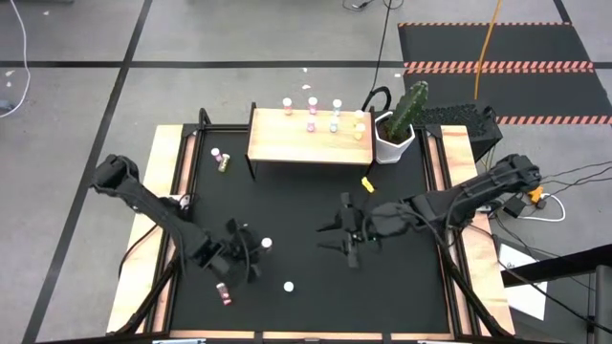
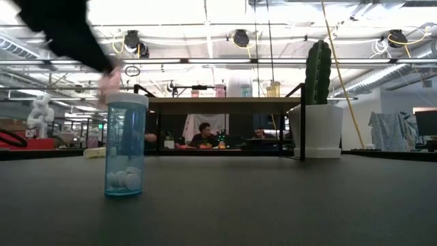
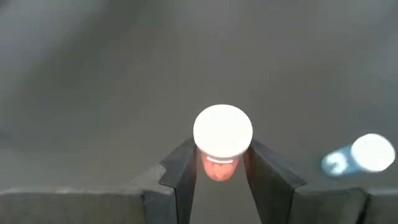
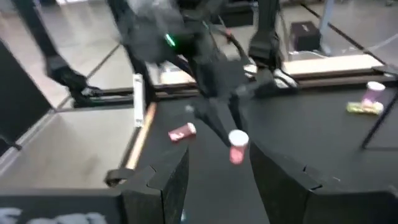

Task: Pick and place medicine bottles onto shelf by color
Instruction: Put the top red pill bottle on the shelf aligned with the other red pill bottle

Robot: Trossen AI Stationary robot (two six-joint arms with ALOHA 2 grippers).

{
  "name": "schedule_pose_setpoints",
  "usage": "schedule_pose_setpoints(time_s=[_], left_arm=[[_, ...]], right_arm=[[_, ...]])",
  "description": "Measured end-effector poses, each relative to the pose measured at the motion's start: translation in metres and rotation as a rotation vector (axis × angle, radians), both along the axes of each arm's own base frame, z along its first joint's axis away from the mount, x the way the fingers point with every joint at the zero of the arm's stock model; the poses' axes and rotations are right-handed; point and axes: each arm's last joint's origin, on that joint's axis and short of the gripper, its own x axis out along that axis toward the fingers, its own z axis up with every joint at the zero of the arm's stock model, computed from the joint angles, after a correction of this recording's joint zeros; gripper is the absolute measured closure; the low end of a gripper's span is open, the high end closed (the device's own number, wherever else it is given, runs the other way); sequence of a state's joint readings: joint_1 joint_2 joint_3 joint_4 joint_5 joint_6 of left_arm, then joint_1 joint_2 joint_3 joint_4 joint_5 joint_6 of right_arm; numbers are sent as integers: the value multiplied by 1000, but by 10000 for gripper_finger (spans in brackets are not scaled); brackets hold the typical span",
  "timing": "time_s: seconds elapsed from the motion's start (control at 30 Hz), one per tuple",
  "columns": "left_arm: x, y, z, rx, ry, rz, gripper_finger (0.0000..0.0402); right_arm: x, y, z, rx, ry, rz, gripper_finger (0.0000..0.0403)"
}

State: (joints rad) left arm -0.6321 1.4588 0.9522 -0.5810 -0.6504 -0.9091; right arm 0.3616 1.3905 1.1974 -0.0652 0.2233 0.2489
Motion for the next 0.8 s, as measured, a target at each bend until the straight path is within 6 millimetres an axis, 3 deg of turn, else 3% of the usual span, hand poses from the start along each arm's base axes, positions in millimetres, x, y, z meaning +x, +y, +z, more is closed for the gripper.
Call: schedule_pose_setpoints(time_s=[0.17, 0.37, 0.6, 0.8], left_arm=[[30, 14, 45, 81, -23, -145, 270], [55, 38, 92, 197, -50, -345, 270], [74, 78, 131, 322, -84, -540, 270], [81, 119, 150, 417, -93, -562, 270]], right_arm=[[5, -16, -14, 6, 16, -9, 238], [9, -21, -8, -175, -79, 55, 214], [18, -50, 18, -333, -139, 18, 153], [20, -82, 39, -390, -102, -28, 149]])
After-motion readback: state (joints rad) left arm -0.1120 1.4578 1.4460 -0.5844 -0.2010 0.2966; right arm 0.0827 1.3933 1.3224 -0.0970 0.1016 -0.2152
